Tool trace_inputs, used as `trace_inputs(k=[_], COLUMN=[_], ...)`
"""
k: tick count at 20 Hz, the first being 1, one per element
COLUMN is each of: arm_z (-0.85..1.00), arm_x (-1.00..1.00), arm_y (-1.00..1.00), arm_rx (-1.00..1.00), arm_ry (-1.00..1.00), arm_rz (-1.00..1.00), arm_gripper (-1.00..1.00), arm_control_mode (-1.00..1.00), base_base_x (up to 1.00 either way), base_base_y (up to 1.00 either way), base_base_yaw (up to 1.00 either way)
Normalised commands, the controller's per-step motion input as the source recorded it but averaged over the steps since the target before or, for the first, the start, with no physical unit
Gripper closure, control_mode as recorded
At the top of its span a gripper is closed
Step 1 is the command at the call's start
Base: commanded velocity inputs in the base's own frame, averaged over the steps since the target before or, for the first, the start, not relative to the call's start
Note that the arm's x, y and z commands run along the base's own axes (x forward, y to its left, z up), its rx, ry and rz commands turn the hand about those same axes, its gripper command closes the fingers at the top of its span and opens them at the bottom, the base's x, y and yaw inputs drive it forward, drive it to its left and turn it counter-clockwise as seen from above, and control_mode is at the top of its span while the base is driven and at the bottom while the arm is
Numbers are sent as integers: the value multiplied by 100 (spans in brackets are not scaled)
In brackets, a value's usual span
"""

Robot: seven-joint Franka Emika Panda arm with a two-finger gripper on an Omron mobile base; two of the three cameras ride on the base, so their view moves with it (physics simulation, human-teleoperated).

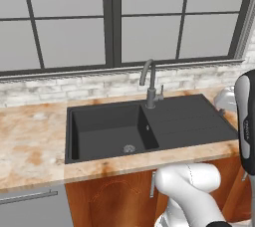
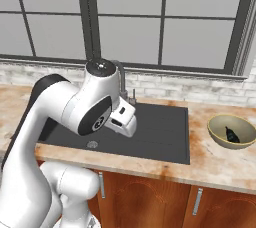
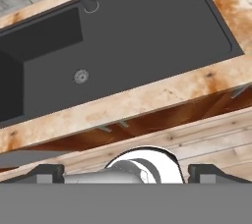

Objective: Move the glass cup from next to the sink to the open cabinet. Then, move the bowl with the eggplant to the fridge to clear the area for faucet cleaning.

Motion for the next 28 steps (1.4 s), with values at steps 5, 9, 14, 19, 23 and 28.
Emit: trace_inputs(k=[5,9,14,19,23,28], arm_z=[0,0,0,0,0,0], arm_x=[0,0,0,0,0,24], arm_y=[0,0,0,0,0,0], arm_rx=[0,0,0,0,0,0], arm_ry=[0,0,0,0,0,0], arm_rz=[0,0,0,0,0,0], arm_gripper=[-100,-100,-100,-100,-100,-100], arm_control_mode=[100,100,100,100,100,-100], base_base_x=[-53,-16,5,38,65,41], base_base_y=[-36,-93,-100,-92,-55,-14], base_base_yaw=[-19,-27,-13,2,3,2])
